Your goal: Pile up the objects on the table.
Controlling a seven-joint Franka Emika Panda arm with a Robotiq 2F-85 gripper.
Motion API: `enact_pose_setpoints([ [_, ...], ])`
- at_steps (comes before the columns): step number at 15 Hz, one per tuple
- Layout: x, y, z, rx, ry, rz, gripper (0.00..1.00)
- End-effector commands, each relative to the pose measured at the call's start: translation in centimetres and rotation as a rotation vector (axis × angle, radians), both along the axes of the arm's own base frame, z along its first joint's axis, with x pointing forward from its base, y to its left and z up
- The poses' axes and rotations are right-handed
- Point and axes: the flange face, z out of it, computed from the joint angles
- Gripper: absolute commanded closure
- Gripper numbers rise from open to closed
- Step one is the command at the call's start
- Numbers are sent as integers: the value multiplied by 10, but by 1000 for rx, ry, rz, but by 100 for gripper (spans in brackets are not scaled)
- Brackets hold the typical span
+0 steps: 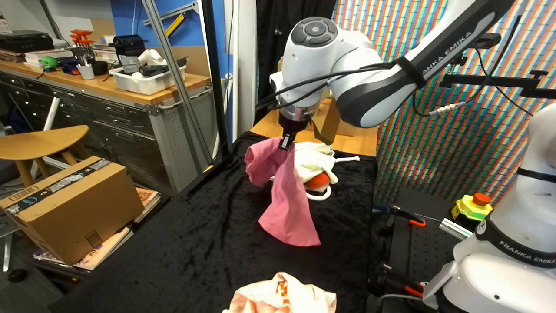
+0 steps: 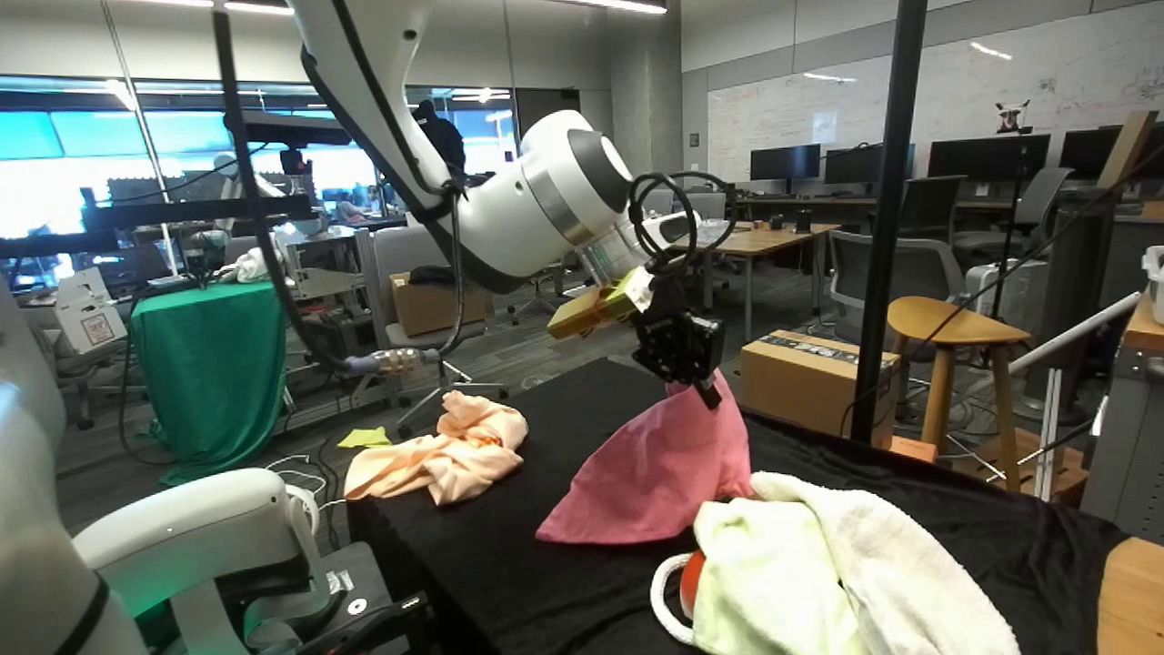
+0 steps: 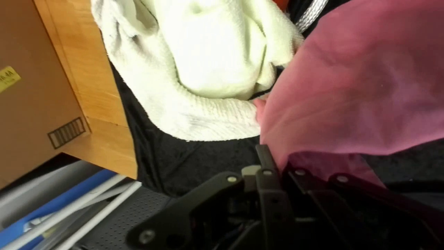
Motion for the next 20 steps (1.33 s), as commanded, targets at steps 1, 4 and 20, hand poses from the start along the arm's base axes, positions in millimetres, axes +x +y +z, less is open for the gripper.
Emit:
enact_pose_setpoints([
  [1,-11,-29,37,21,-125,-153,97],
  [4,-6,-61,64,52,-198,-297,97],
  [20,56,-156,72,41,-239,-804,60],
])
